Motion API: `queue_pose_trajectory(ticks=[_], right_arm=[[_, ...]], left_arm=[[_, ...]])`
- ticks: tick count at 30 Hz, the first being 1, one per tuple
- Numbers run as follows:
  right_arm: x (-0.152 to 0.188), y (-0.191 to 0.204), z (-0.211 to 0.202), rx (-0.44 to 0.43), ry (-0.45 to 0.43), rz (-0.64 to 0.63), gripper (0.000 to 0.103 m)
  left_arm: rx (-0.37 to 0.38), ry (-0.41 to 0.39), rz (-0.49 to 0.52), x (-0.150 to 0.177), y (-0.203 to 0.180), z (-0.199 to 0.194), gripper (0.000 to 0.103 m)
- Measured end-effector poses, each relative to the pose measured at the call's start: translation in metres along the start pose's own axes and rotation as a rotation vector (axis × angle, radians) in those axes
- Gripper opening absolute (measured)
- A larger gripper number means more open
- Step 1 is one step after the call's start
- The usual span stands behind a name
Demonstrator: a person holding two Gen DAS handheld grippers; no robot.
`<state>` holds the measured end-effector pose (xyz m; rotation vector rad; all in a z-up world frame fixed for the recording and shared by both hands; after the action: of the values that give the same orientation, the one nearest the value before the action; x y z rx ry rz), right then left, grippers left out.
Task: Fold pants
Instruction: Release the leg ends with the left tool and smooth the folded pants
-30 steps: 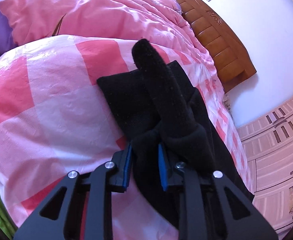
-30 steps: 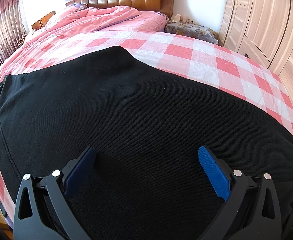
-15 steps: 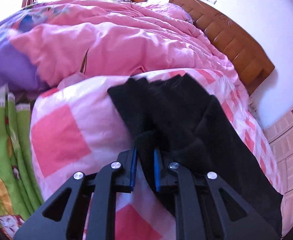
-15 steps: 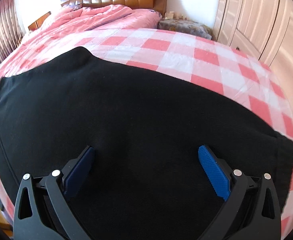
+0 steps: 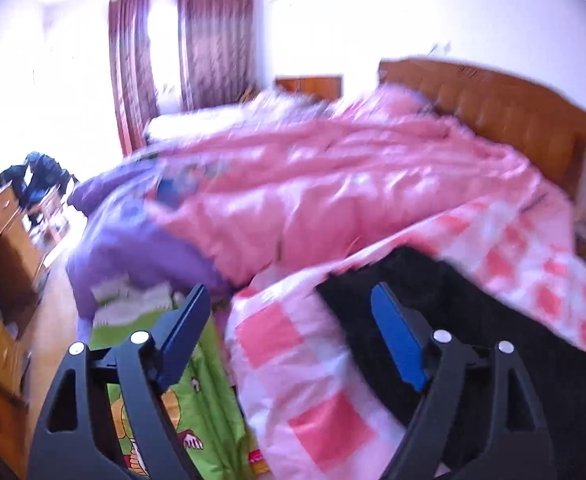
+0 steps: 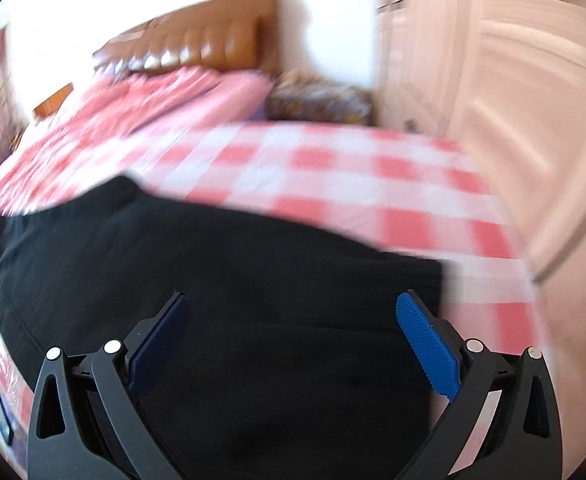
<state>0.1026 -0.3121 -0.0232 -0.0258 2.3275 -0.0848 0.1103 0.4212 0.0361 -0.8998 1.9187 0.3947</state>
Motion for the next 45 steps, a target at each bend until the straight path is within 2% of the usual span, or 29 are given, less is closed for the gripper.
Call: queue_pose_trajectory(ticks=[2,3,4,6,8,10,12,13,15,16,17,18,19,20,23,24,27,29,34,36,39,45], right_arm=[[0.007,-0.023,-0.014,-0.009,-0.021,0.051,0.099],[0.011,-0.029,-0.016,-0.037,-0.022,0.071,0.099],[0.017,-0.030,-0.017,-0.089,-0.017,0.087,0.099],[0.026,-0.020,-0.020,-0.146,-0.013,0.063,0.099],[0.032,-0.002,-0.024,-0.194,-0.010,0.006,0.099],[0.037,0.011,-0.030,-0.290,-0.008,-0.023,0.099],[0.046,0.022,-0.036,-0.376,0.003,-0.066,0.099],[0.053,0.023,-0.036,-0.363,0.008,-0.101,0.099],[0.072,0.014,-0.019,-0.277,0.107,-0.107,0.099],[0.085,-0.004,-0.001,-0.164,0.179,-0.069,0.099],[0.093,-0.018,0.008,-0.210,0.177,0.011,0.099],[0.093,-0.029,0.004,-0.258,0.114,0.080,0.099],[0.094,-0.036,0.001,-0.263,0.104,0.127,0.096],[0.092,-0.037,-0.002,-0.228,0.108,0.117,0.098],[0.079,-0.017,-0.019,-0.105,0.069,-0.038,0.099],[0.072,-0.007,-0.025,-0.100,0.052,-0.076,0.099],[0.056,0.015,-0.031,-0.195,0.015,-0.111,0.099],[0.048,0.035,-0.024,-0.260,0.028,-0.151,0.099],[0.054,0.051,0.024,-0.201,0.168,-0.201,0.099],[0.056,0.047,0.023,-0.210,0.137,-0.160,0.099],[0.059,0.049,0.021,-0.186,0.159,-0.188,0.099],[0.059,0.052,0.025,-0.192,0.154,-0.190,0.099]], left_arm=[[0.170,-0.006,0.101,0.006,-0.045,-0.045,0.090],[0.230,0.000,0.147,0.012,-0.064,-0.059,0.092],[0.346,0.021,0.241,0.028,-0.100,-0.084,0.099],[0.529,0.097,0.400,0.070,-0.164,-0.119,0.102],[0.614,0.175,0.489,0.108,-0.205,-0.139,0.102],[0.686,0.263,0.572,0.149,-0.239,-0.156,0.102],[0.700,0.280,0.644,0.183,-0.255,-0.168,0.102],[0.686,0.285,0.692,0.201,-0.264,-0.171,0.102],[0.645,0.333,0.743,0.225,-0.272,-0.164,0.102],[0.619,0.381,0.756,0.241,-0.275,-0.154,0.102],[0.601,0.430,0.761,0.253,-0.275,-0.144,0.102],[0.630,0.448,0.717,0.255,-0.271,-0.140,0.102],[0.658,0.503,0.642,0.254,-0.268,-0.131,0.102],[0.663,0.515,0.625,0.254,-0.266,-0.127,0.102],[0.636,0.518,0.640,0.255,-0.267,-0.122,0.102],[0.631,0.513,0.638,0.254,-0.266,-0.123,0.102],[0.619,0.503,0.621,0.255,-0.269,-0.121,0.102],[0.616,0.496,0.611,0.256,-0.270,-0.118,0.102],[0.610,0.494,0.603,0.254,-0.266,-0.120,0.102],[0.610,0.493,0.605,0.255,-0.266,-0.125,0.102],[0.613,0.490,0.605,0.252,-0.268,-0.124,0.102],[0.628,0.467,0.596,0.255,-0.266,-0.129,0.102]])
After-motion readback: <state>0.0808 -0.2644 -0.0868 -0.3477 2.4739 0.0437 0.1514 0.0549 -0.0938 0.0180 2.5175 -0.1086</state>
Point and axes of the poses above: each gripper's, at about its wrist camera, not at the fingertips, and z roughly the way its jaws point, y to its left, x to its underside, the point moved 5 cm from there along z, roughly the way its jaws point, and after that the axes turned 8 degrees about -z, right-handed, at the moved point
